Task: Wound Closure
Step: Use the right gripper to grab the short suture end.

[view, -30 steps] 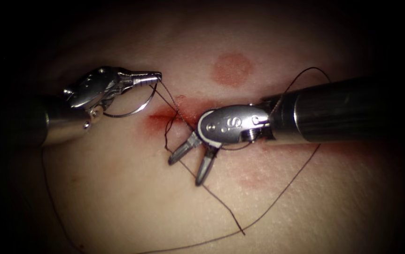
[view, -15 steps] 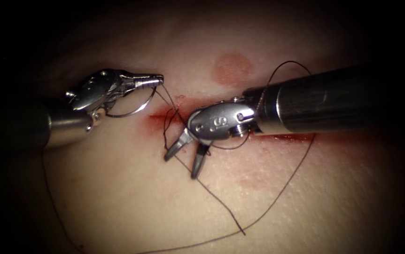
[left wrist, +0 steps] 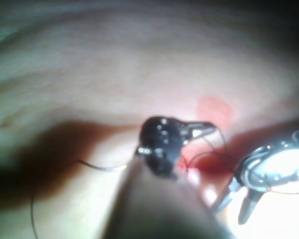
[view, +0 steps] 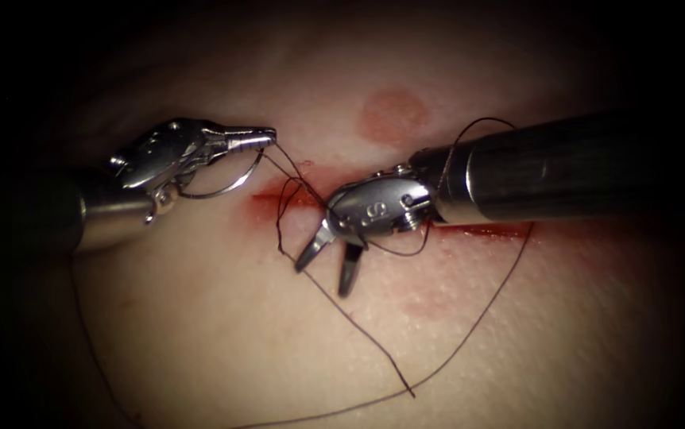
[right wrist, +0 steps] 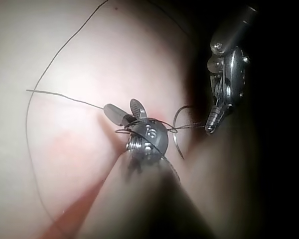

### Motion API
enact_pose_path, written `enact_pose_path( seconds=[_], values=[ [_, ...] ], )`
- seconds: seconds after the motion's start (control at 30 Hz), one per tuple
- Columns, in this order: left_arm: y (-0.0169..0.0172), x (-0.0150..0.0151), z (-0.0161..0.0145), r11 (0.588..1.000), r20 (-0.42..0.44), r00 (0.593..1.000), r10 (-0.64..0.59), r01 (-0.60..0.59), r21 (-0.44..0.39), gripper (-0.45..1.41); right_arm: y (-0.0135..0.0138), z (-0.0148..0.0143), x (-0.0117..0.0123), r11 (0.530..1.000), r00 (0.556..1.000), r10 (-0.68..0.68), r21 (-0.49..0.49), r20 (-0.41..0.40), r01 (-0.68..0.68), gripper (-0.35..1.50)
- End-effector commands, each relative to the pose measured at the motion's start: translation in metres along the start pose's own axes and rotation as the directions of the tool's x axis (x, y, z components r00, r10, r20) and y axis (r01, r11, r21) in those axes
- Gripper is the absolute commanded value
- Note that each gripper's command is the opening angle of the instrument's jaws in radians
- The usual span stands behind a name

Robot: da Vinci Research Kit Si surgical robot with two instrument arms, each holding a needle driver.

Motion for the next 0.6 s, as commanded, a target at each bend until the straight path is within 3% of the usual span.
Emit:
enact_pose_path(
  seconds=[0.03, 0.27, 0.6],
  values=[
    [-0.0005, -0.0006, 0.0004, 1.0, 0.0, 1.0, 0.0, 0.0, -0.002, -0.35, 0.0004, 0.0013, -0.0002, 1.0, 1.0, -0.011, 0.002, 0.004, 0.011, 0.55],
    [-0.0003, -0.0006, 0.0003, 1.0, 0.0, 1.0, 0.0, 0.0, -0.003, -0.35, 0.0005, 0.0036, -0.0007, 0.997, 0.995, -0.074, -0.003, 0.067, 0.074, 0.51],
    [0.0, -0.0005, 0.0003, 1.0, 0.0, 1.0, -0.001, 0.001, -0.003, -0.35, 0.0003, 0.0038, -0.0013, 0.986, 0.979, -0.158, -0.034, 0.126, 0.164, 0.35]
  ],
)
